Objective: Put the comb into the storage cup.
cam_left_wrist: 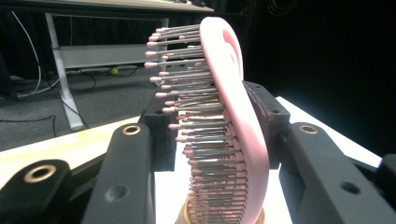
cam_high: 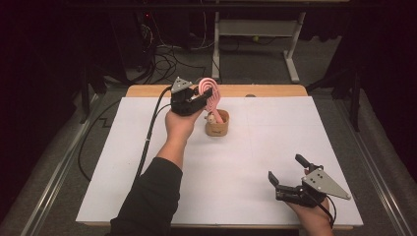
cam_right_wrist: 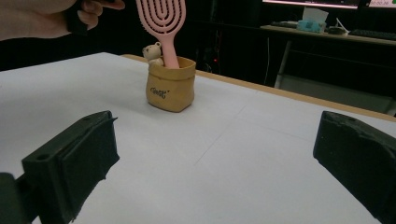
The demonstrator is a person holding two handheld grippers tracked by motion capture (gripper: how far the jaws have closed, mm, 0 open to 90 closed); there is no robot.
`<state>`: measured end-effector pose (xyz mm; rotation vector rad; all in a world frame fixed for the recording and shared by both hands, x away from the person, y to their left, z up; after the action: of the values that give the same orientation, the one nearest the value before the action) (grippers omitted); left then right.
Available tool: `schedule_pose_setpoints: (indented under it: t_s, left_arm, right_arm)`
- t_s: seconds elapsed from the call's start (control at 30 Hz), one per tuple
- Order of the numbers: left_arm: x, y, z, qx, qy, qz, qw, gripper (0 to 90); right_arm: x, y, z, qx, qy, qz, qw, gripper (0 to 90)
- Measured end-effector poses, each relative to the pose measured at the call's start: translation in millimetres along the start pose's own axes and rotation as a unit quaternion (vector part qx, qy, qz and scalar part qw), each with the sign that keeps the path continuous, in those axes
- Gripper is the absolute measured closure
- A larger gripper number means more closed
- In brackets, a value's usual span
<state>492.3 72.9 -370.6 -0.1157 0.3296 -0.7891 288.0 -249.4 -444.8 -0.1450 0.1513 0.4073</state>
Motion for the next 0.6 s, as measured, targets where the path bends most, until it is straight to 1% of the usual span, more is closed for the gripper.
schedule_pose_setpoints:
  t_s: [0.53,0.6]
  left_arm:
    - [-6.3,8.8,-4.1,-0.004,0.009,0.008,0.9999,56.3]
    - [-6.4,9.3,-4.5,-0.001,0.011,0.009,0.9999,54.4]
  right_arm:
    - [0.4,0.7,-0.3,0.000,0.001,-0.001,1.0000,0.4]
    - [0.3,0.3,-0.2,0.001,0.001,-0.004,1.0000,0.4]
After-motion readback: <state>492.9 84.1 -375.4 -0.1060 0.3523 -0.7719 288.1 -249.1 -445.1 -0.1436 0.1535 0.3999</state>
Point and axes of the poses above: each handheld gripper's, and its own axes: x roughly forward along the jaws, z roughly out of its top, y roughly to its left, the point moved 3 cm from there along x, roughly forward along the jaws, and after that the axes turned 6 degrees about -z, right-handed, at the moved point
